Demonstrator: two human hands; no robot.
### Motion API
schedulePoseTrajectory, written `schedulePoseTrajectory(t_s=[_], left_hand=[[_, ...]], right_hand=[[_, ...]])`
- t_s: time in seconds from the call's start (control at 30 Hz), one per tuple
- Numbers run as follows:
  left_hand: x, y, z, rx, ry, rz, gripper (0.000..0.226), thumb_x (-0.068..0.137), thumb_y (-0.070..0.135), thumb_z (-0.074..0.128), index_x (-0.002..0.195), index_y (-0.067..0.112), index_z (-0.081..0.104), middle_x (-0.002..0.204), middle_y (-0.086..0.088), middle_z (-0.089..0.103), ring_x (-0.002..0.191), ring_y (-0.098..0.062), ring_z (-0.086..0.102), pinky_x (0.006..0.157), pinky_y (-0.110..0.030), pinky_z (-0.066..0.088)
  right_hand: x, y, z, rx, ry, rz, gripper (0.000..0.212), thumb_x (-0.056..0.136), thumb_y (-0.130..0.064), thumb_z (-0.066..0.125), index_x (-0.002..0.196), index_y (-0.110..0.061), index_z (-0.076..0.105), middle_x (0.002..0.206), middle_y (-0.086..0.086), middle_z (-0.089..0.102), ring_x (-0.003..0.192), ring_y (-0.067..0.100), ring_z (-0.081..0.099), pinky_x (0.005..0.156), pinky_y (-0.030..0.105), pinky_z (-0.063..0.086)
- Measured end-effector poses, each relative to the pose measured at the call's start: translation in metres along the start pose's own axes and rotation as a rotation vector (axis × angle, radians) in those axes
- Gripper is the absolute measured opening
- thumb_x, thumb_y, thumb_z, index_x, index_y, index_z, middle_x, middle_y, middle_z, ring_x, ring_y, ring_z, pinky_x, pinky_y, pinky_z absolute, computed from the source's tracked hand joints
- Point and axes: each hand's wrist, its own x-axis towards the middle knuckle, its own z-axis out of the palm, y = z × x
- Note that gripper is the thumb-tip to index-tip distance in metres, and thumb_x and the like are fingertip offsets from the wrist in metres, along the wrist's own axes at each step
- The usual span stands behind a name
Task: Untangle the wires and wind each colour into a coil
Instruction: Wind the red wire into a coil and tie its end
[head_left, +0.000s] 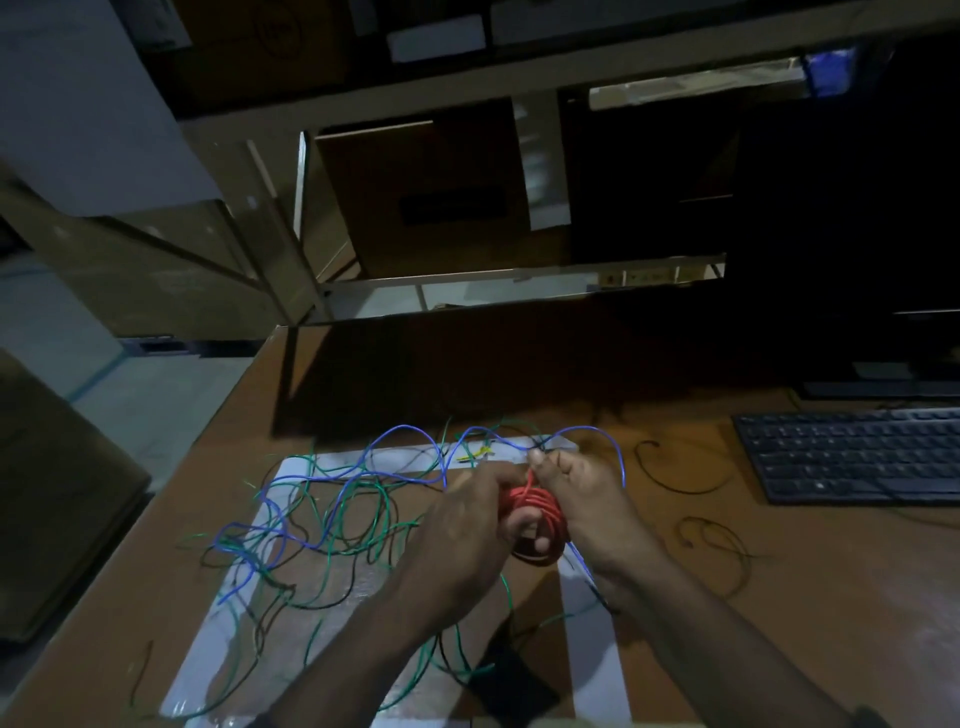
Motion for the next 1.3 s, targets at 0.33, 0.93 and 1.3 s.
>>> schedulePoseTrajectory(t_s=[0.33, 0.93, 1.3], left_hand=[[-0.007, 0.005, 0.027, -0.008, 0.103, -0.075, 0.009, 0.100, 0.048, 0.051, 0.108, 0.049, 0.047, 0.099, 0.020, 0.061, 0.087, -0.003, 0.057, 0.073, -0.019, 0.040], [-0.016, 0.011, 0.014, -1.148, -0.102, -0.477, 0.032, 0.106, 0.030, 0.044, 0.089, 0.015, 0.067, 0.071, 0.003, 0.068, 0.071, -0.009, 0.065, 0.079, -0.029, 0.053], [-0.005, -0.006, -0.004, -1.260, -0.174, -0.417, 0.034, 0.102, 0.034, 0.050, 0.085, 0.019, 0.076, 0.070, -0.003, 0.057, 0.067, -0.012, 0.055, 0.078, -0.030, 0.052]], right_hand=[[-0.006, 0.004, -0.011, -0.113, 0.095, 0.009, 0.030, 0.102, -0.036, 0.055, 0.095, -0.007, 0.056, 0.075, 0.015, 0.068, 0.055, 0.015, 0.065, 0.054, 0.032, 0.055], [-0.028, 0.034, -0.009, -1.170, 0.315, -0.719, 0.024, 0.073, -0.008, 0.080, 0.085, -0.013, 0.060, 0.096, -0.001, 0.050, 0.085, 0.020, 0.056, 0.068, 0.021, 0.039], [-0.031, 0.037, 0.013, -1.341, 0.452, -0.771, 0.021, 0.094, -0.027, 0.059, 0.104, -0.015, 0.073, 0.095, 0.003, 0.055, 0.086, 0.024, 0.058, 0.064, 0.035, 0.050]])
